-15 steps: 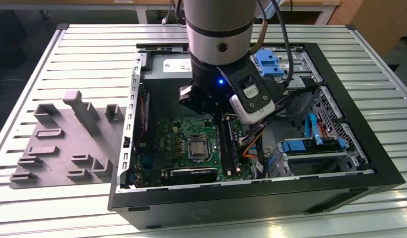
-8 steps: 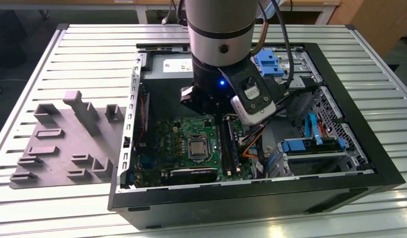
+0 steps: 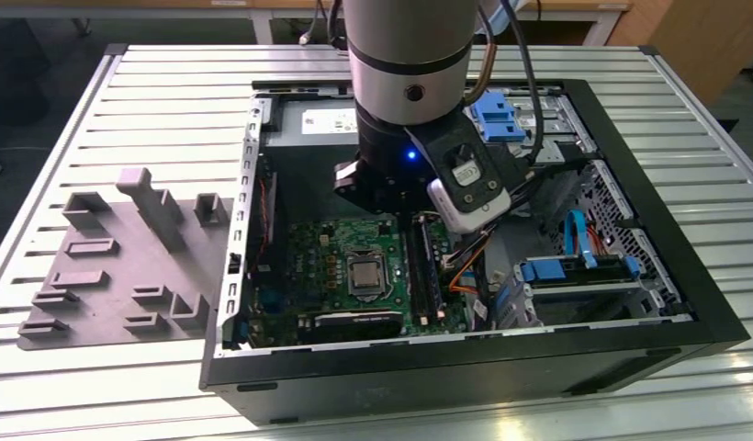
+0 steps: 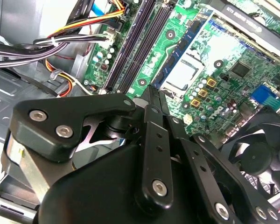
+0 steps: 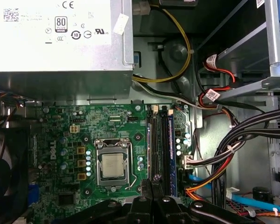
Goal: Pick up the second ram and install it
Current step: 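Insert the second ram into the second slot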
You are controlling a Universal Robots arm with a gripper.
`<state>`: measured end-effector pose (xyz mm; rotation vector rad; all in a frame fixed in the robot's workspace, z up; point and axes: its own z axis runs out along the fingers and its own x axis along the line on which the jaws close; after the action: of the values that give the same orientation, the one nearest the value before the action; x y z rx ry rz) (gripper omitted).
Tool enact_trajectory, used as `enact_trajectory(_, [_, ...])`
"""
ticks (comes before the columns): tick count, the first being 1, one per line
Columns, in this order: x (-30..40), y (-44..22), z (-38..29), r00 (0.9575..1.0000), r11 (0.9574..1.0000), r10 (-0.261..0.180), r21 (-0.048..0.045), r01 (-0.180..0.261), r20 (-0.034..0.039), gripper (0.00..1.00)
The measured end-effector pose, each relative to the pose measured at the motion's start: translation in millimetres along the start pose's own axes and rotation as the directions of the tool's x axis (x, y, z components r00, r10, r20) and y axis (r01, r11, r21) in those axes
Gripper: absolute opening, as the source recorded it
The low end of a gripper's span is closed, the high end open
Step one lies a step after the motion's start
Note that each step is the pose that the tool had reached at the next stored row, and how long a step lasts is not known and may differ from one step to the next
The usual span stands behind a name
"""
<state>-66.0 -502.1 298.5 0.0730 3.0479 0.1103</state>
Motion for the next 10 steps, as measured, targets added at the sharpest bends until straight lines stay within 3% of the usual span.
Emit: enact_trajectory(10, [-1.5,-0.1,1.9,1.0,1.0,0.0,-0.0001,0.0,0.0,0.11])
